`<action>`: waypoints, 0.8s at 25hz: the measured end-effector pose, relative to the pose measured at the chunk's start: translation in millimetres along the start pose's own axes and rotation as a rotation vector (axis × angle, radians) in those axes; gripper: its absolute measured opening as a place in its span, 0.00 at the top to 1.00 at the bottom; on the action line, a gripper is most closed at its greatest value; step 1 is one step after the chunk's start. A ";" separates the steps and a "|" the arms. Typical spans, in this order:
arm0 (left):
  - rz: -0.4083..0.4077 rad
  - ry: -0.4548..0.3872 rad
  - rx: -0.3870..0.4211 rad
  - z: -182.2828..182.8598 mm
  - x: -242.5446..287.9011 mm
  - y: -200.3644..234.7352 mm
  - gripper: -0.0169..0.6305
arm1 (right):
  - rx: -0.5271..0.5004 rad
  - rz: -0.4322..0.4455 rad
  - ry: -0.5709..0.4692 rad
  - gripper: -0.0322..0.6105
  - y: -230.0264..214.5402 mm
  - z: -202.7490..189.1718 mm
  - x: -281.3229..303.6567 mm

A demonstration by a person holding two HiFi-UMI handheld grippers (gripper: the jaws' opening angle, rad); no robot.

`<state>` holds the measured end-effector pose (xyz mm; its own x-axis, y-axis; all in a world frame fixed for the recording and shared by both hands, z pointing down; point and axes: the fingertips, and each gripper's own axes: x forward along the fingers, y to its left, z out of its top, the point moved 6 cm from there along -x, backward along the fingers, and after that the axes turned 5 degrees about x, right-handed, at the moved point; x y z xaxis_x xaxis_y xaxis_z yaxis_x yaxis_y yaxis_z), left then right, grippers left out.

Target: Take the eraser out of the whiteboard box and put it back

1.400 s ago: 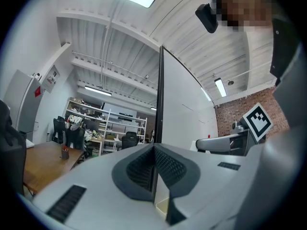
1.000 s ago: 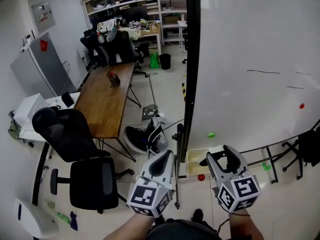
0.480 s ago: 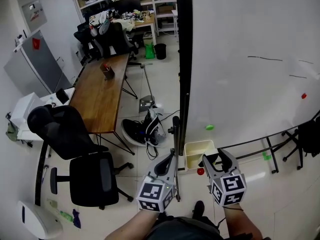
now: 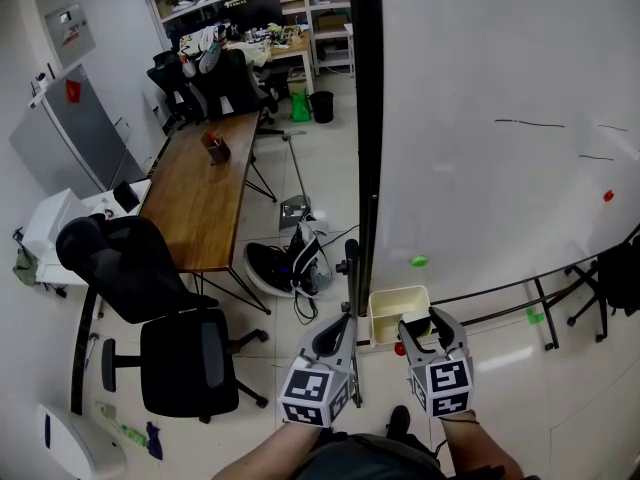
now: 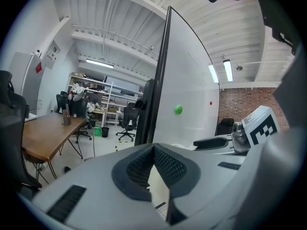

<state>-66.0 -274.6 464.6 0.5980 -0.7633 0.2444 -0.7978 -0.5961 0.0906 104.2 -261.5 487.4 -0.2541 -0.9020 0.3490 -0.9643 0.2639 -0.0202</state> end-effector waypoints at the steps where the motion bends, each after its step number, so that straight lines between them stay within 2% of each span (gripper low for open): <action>1: 0.001 -0.001 0.000 0.3 1.0 0.4 0.93 | 0.001 0.000 0.015 0.53 0.6 -2.5 0.4; 4: -0.002 -0.004 -0.002 3.0 1.7 0.3 0.93 | 0.026 0.001 0.035 0.53 2.5 -9.8 -1.1; 15: -0.002 -0.011 0.013 7.7 4.1 2.2 0.93 | 0.001 0.004 0.059 0.53 3.4 -9.1 2.3; 20: 0.005 -0.022 0.017 15.6 -4.9 3.7 0.93 | 0.002 0.036 0.016 0.51 3.0 19.0 -7.4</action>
<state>-70.7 -277.0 448.8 0.5957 -0.7714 0.2238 -0.7995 -0.5963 0.0725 101.8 -260.5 467.0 -0.2873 -0.8864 0.3631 -0.9548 0.2951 -0.0350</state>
